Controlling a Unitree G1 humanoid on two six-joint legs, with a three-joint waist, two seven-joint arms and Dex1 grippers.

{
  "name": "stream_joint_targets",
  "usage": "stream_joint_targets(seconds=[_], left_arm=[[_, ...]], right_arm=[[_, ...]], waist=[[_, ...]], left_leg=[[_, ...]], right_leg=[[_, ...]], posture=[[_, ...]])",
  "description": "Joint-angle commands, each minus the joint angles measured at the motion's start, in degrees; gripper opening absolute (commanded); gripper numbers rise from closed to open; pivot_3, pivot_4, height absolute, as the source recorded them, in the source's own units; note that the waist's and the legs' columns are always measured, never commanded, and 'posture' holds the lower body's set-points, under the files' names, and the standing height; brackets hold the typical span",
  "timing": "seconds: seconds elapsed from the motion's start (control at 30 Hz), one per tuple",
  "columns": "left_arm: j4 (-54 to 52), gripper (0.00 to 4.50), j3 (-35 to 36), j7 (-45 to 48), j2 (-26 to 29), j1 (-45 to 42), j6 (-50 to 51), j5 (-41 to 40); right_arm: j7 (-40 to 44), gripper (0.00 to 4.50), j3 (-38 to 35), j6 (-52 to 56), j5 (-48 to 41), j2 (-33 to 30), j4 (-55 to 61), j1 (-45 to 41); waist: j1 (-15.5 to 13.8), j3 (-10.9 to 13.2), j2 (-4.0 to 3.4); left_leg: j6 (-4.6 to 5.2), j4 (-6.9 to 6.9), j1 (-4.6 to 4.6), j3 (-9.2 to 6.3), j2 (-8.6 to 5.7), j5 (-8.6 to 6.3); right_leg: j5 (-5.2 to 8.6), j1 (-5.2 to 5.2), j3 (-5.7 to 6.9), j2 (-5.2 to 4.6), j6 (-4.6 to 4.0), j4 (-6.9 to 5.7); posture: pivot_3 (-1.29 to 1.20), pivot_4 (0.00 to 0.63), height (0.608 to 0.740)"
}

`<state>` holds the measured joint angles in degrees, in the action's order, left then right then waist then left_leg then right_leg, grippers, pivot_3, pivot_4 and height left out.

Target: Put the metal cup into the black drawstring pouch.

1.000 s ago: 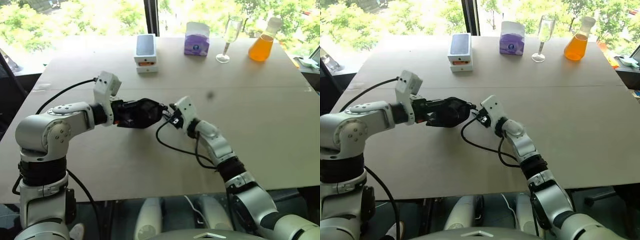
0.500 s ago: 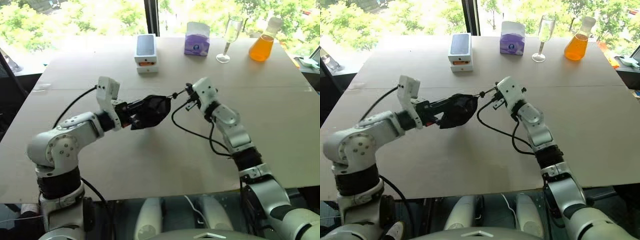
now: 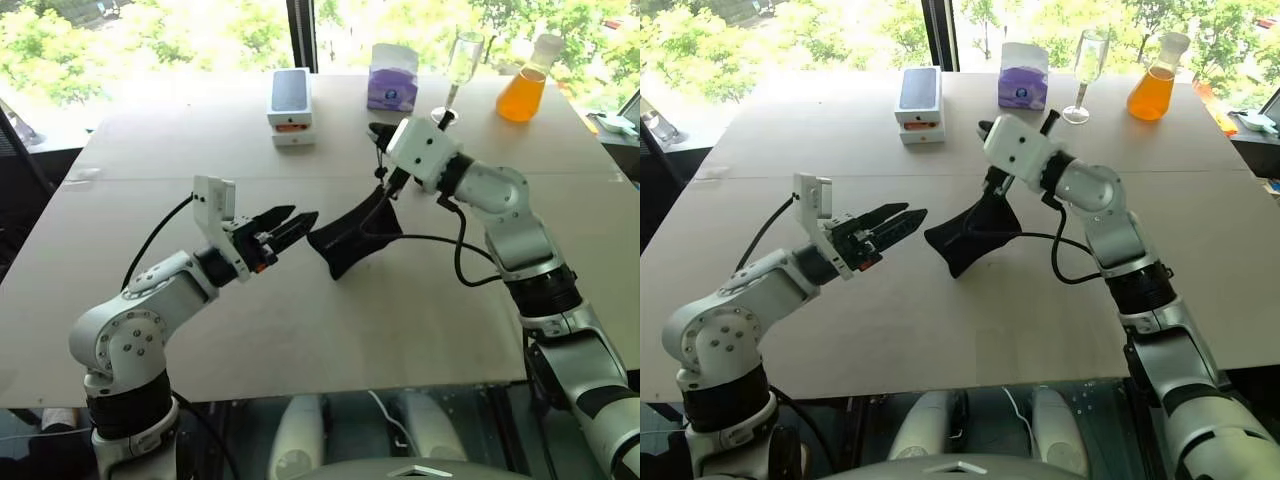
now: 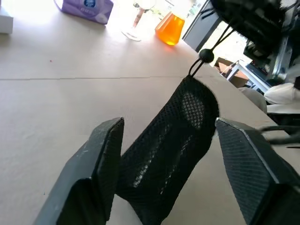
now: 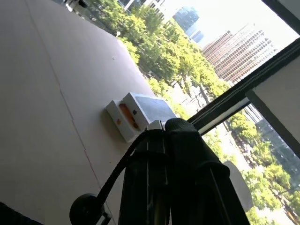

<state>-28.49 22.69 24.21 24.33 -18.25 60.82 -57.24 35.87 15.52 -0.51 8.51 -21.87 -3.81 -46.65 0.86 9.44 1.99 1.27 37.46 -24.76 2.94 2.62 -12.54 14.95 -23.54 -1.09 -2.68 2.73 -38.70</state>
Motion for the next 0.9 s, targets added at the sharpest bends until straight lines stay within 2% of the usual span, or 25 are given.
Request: stream_joint_targets(seconds=[0.03,0.13,0.27,0.43,0.63,0.9], left_arm=[[0.92,3.16,3.13,0.49,0.76,-2.63,-0.81,-8.71],[2.41,3.16,3.62,-1.07,1.72,-4.01,-0.58,-14.19],[2.66,3.16,1.06,-2.73,1.8,-6.79,-3.25,-13.61],[1.55,3.16,-5.03,-4.15,1.75,-9.65,-8.12,-5.63],[1.11,3.16,-10.11,-3.87,-0.05,-11.72,-10.71,-3.5],[5.14,3.16,-15.09,1.38,3.6,-14.09,-15.04,5.56]], right_arm=[[2.27,0.0,-0.95,-1.81,-0.24,-1.48,2.68,-3.49],[3.35,0.0,-1.59,-1.75,-0.85,-1.87,2.47,-4.76],[4.36,0.0,-2.05,-1.44,-1.77,-1.95,2.58,-5.91],[4.83,0.0,-2.53,-1.3,-2.62,-1.93,2.75,-6.46],[5.89,0.0,-1.95,-1.07,-3.18,-1.97,3.65,-5.85],[5.86,0.0,-1.61,0.43,-3.1,-1.14,6.01,-4.79]], waist=[[-0.03,0.0,0.0],[-0.02,0.0,0.0],[-0.04,0.0,0.0],[-0.12,0.0,0.0],[-0.11,0.0,0.0],[-0.09,0.0,0.0]], left_leg=[[0.0,0.0,0.0,0.0,0.01,0.0],[0.0,0.01,0.0,-0.01,0.0,0.0],[-0.01,0.01,0.0,-0.02,-0.04,0.01],[-0.02,0.01,-0.01,-0.01,-0.17,0.02],[-0.02,0.0,-0.01,-0.01,-0.17,0.02],[-0.02,0.0,0.0,-0.01,-0.16,0.02]], right_leg=[[0.0,0.0,0.0,0.0,0.0,0.0],[0.0,0.0,0.0,0.0,0.0,0.0],[0.0,0.01,0.02,0.01,0.0,0.01],[0.0,0.02,0.02,0.01,0.0,0.03],[0.0,0.02,0.02,0.01,0.0,0.04],[0.0,0.01,0.03,0.05,0.0,0.04]], posture=[[0.0,0.15,0.74],[0.0,0.15,0.74],[0.0,0.15,0.74],[0.0,0.15,0.74],[0.0,0.15,0.74],[0.0,0.15,0.74]])
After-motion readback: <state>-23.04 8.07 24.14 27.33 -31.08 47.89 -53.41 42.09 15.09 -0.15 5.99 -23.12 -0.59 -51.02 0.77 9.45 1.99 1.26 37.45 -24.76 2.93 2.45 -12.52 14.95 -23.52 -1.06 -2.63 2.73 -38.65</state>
